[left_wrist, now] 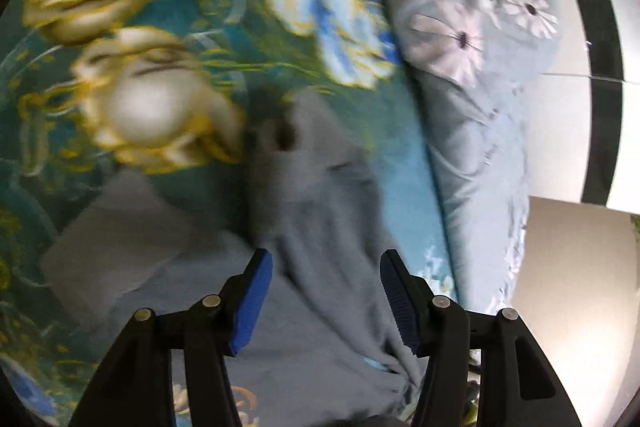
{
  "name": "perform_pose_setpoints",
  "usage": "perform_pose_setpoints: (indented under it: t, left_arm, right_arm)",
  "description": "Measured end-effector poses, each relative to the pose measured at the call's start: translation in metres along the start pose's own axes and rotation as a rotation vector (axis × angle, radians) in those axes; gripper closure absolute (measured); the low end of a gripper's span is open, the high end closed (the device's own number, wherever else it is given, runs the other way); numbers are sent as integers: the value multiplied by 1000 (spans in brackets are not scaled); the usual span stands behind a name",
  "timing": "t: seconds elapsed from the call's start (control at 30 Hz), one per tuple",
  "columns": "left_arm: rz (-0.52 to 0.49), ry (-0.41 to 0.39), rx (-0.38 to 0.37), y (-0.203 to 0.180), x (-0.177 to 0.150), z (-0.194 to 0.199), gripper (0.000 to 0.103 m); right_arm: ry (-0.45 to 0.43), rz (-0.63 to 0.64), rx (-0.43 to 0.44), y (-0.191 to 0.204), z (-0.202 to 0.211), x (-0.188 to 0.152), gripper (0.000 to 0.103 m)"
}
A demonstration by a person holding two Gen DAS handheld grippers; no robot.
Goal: Fold clothes
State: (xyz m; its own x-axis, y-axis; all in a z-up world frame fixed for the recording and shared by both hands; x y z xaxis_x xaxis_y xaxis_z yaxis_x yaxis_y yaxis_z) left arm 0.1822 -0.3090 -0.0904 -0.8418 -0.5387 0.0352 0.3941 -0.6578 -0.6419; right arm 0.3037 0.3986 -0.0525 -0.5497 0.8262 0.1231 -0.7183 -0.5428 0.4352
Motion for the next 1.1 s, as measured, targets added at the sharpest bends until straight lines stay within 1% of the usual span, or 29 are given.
perform_pose_setpoints:
  t: [0.1, 0.17, 0.27, 0.3, 0.33, 0.37, 0.4, 0.43, 0.5, 0.53, 0.6, 0.67, 0.73, 0.77, 0.9, 1.0, 1.03, 1.1]
  left_arm:
    - [-5, 2, 124, 0, 15, -24, 42]
    - [40, 12, 173, 8, 21, -38, 42]
    - [42, 19, 211, 9, 26, -45, 45]
    - [38, 16, 222, 8, 28, -45, 55]
    - [33, 13, 233, 7, 29, -45, 67]
    - [28, 10, 244, 6, 31, -46, 85]
    - [24, 8, 255, 5, 33, -46, 89]
    - [16, 8, 251, 2, 33, -45, 90]
    - [-35, 4, 243, -12, 34, -37, 91]
    - [-51, 6, 221, -18, 34, -32, 92]
    - [-85, -5, 108, -39, 37, -15, 92]
    - [-150, -73, -18, -64, 42, 15, 92]
    - [-237, -172, -157, -85, 41, 51, 92]
    - [-291, -216, -164, -89, 36, 66, 92]
    - [-270, -159, 32, -33, 19, 41, 92]
    - [-184, -87, 151, 29, 18, -2, 92]
    - [-162, -64, 181, 41, 17, -12, 92]
    - [-143, -62, 191, 49, 14, -22, 92]
  right_arm:
    - [10, 16, 11, 9, -4, -1, 60]
    - [12, 18, 27, 16, -5, -2, 60]
    - [5, 37, 46, 25, -2, -4, 60]
    - [5, 40, 44, 25, -2, -4, 60]
    - [6, 44, 42, 26, -2, -5, 60]
    - [5, 45, 40, 26, -2, -5, 60]
    - [7, 42, 38, 25, -2, -5, 60]
    - [8, 40, 36, 24, -3, -5, 60]
    - [8, 38, 34, 23, -3, -4, 60]
    - [7, 38, 34, 24, -2, -4, 60]
    - [4, 41, 34, 25, -1, -3, 60]
    - [0, 47, 34, 27, 1, -1, 60]
    - [-9, 60, 37, 32, 5, 0, 60]
    - [-18, 63, 43, 34, 8, 1, 60]
    - [-23, 75, 58, 38, 9, 0, 60]
    - [4, 70, 31, 29, -6, -3, 60]
    - [13, 64, 21, 26, -10, -3, 60]
    - [23, 51, 9, 18, -16, 0, 60]
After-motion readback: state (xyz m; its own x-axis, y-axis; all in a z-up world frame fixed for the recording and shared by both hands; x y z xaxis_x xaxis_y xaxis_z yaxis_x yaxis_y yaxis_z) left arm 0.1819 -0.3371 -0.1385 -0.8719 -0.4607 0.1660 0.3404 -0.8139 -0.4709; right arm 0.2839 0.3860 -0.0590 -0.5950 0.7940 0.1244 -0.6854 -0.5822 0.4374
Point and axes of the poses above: each gripper's, at about its wrist camera, not at the fingertips, and z roughly against the way its jaws point, y to its left, x to its top, the point moved 3 cm from there along -z, roughly the way its jaws point, and after that the axes turned 13 degrees about -z, right-handed, at the moved point
